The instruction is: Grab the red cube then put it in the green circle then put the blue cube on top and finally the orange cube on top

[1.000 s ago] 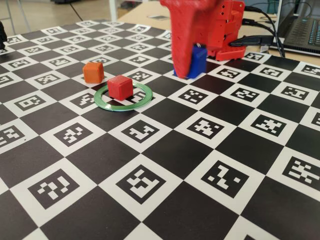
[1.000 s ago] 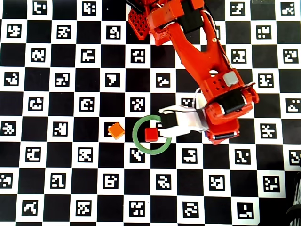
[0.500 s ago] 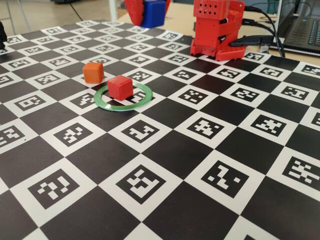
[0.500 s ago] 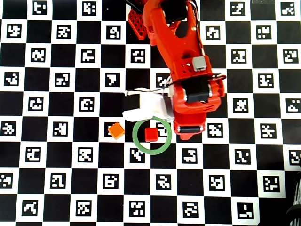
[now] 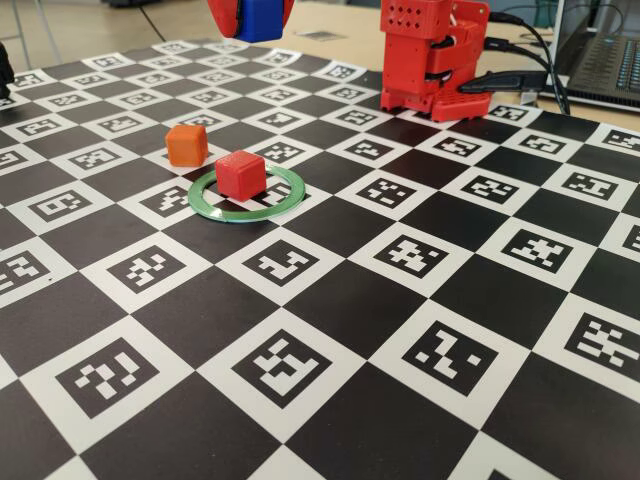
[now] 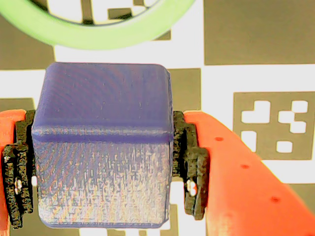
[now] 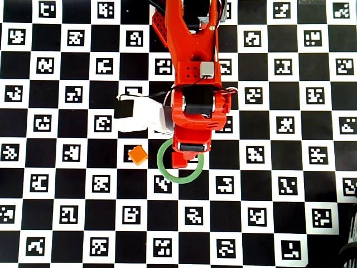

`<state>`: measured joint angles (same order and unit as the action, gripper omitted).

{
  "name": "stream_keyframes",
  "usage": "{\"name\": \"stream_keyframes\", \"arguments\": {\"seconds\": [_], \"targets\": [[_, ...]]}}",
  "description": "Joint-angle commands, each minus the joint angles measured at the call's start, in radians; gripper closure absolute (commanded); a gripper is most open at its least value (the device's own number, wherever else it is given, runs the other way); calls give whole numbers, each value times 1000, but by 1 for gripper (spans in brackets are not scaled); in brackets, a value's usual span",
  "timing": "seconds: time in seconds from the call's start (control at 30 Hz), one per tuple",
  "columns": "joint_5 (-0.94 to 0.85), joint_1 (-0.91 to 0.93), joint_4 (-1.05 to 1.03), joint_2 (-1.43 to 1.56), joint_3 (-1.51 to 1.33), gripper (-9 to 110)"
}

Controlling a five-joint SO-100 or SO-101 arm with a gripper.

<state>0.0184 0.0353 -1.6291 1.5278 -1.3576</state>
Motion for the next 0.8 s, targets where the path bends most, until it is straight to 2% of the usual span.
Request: {"name": "stream_keyframes", "arguments": {"seconds": [0.0, 0.77], "targets": [[-5, 6, 49, 104, -6, 104], [-51, 40, 311, -12, -163, 104]]}}
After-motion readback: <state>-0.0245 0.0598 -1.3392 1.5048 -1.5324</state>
